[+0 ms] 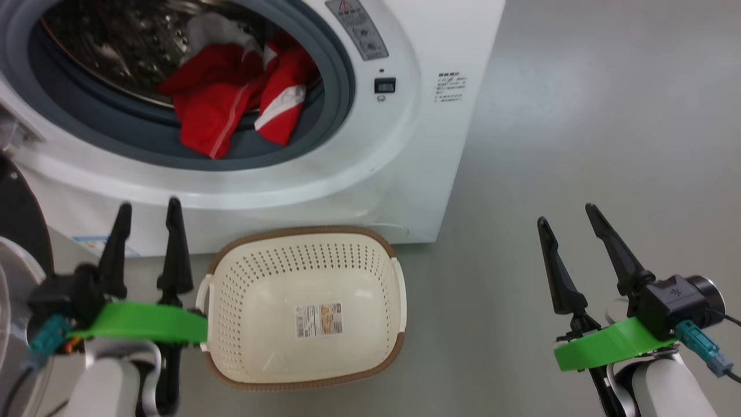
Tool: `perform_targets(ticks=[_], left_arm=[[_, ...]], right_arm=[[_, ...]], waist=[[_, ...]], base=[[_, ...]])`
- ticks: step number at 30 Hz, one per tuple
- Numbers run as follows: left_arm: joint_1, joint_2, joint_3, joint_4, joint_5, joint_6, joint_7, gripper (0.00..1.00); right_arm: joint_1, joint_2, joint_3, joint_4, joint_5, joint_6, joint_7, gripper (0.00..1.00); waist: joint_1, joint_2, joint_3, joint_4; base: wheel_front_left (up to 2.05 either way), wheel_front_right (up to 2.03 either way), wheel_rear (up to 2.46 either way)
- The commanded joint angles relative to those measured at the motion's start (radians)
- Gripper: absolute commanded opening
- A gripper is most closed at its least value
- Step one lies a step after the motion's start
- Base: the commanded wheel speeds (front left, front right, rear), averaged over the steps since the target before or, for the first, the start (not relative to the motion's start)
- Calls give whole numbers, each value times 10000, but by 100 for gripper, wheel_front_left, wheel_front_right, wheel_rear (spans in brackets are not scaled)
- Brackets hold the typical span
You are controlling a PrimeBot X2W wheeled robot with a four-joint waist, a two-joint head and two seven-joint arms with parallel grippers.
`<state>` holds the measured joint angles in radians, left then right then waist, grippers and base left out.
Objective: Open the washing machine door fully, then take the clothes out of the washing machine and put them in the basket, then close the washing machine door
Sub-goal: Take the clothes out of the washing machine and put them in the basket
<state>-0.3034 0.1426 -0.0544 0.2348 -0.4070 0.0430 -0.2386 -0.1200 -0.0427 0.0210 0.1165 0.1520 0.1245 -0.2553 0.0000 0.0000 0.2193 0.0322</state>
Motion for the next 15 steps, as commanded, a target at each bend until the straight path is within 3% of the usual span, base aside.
perform_targets(ticks=[1, 15], left_arm=[[-467, 195, 337, -126, -113, -17, 0, 100], [-4011, 328, 107, 2639, -243, -460, 33, 100]], right_arm=[[-342, -75, 309, -300, -108, 62, -65, 100], [-1231, -103, 648, -408, -160, 62, -65, 100]], waist=[[0, 0, 507, 79], [0, 0, 1801, -189]], base=[[0, 0, 0], [0, 0, 0]])
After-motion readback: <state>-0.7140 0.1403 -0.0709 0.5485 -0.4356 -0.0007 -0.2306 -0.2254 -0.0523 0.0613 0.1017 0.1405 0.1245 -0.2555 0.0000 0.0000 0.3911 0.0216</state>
